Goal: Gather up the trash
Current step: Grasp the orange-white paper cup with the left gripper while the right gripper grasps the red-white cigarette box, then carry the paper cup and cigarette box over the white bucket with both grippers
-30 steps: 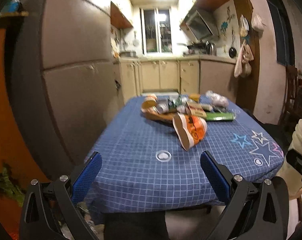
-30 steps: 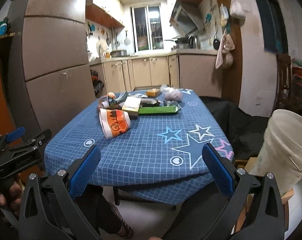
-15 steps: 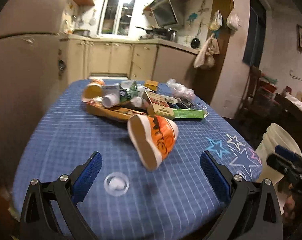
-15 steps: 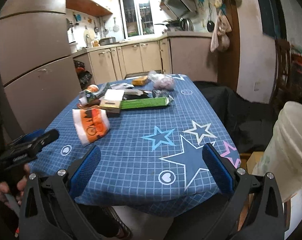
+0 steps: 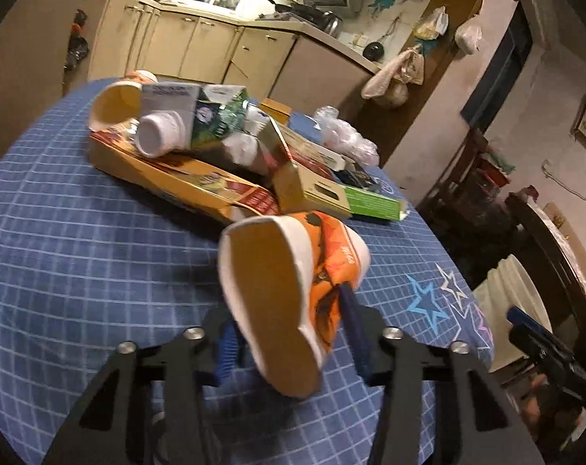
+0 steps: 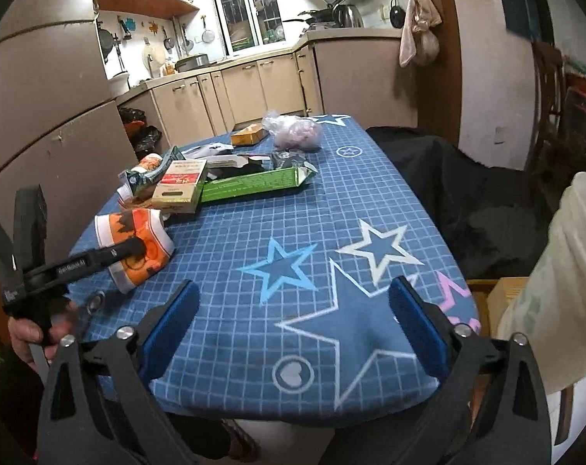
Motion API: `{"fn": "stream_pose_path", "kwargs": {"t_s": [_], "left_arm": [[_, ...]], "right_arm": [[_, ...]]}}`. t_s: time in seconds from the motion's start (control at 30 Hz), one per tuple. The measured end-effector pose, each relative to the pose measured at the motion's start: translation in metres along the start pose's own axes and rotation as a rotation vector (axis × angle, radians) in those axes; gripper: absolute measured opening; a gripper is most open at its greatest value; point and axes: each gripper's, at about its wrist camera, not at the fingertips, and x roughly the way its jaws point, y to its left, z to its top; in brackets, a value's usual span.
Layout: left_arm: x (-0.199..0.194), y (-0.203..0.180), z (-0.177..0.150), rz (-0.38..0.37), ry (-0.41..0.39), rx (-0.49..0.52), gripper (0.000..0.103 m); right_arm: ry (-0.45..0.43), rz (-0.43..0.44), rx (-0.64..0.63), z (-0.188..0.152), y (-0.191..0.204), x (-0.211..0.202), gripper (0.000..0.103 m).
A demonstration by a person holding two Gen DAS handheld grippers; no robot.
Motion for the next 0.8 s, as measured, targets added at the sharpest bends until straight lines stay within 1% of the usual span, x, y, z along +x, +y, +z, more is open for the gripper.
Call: {"fn": "stream_pose_path", "kwargs": {"t_s": [0.03, 0.07, 0.13, 0.17, 0.2, 0.23, 0.33, 0.37, 0.47, 0.53, 0.63, 0.67, 0.73, 0.8], "left_arm": [[0.001, -0.002, -0.001, -0.013, 0.008, 0.006, 0.033], [0.002, -0.003, -0.001, -0.022, 0.01, 0.008, 0.029], [0.002, -0.005, -0.002, -0.042, 0.011, 0.011, 0.023], [0.001, -0.006, -0.003, -0.045, 0.006, 0.013, 0.021], [0.001, -0.008, -0.003, -0.046, -0.001, 0.017, 0.019], [-0.001, -0.009, -0.004, -0.047, -0.013, 0.018, 0.017], [-0.013, -0.01, -0.006, -0.049, -0.056, 0.009, 0.015], [-0.017, -0.009, -0.006, -0.045, -0.066, 0.003, 0.015], [-0.043, -0.003, -0.011, -0.023, -0.121, -0.023, 0.015], [-0.067, 0.001, -0.017, 0.011, -0.165, -0.028, 0.015], [-0.097, 0.01, -0.021, 0.058, -0.212, -0.043, 0.015], [-0.104, 0.013, -0.023, 0.069, -0.223, -0.043, 0.015], [-0.119, 0.016, -0.025, 0.105, -0.248, -0.028, 0.015], [-0.129, 0.02, -0.027, 0.125, -0.262, -0.024, 0.015]], "right_arm": [[-0.004, 0.007, -0.009, 0.004, 0.0, 0.002, 0.088], [-0.006, 0.013, -0.018, 0.006, 0.001, 0.003, 0.087], [-0.006, 0.024, -0.049, 0.013, 0.003, 0.007, 0.077], [0.0, 0.031, -0.077, 0.017, 0.006, 0.01, 0.074], [0.006, 0.036, -0.096, 0.021, 0.008, 0.015, 0.068], [0.012, 0.039, -0.11, 0.024, 0.011, 0.018, 0.064], [0.029, 0.061, -0.137, 0.034, 0.016, 0.03, 0.055], [0.032, 0.071, -0.147, 0.038, 0.02, 0.034, 0.055], [0.044, 0.127, -0.188, 0.053, 0.04, 0.05, 0.055], [0.058, 0.19, -0.188, 0.063, 0.054, 0.063, 0.055], [0.086, 0.248, -0.188, 0.073, 0.078, 0.085, 0.055], [0.094, 0.258, -0.192, 0.077, 0.088, 0.095, 0.058], [0.104, 0.259, -0.186, 0.081, 0.099, 0.109, 0.074], [0.111, 0.263, -0.17, 0.086, 0.11, 0.124, 0.077]]}}
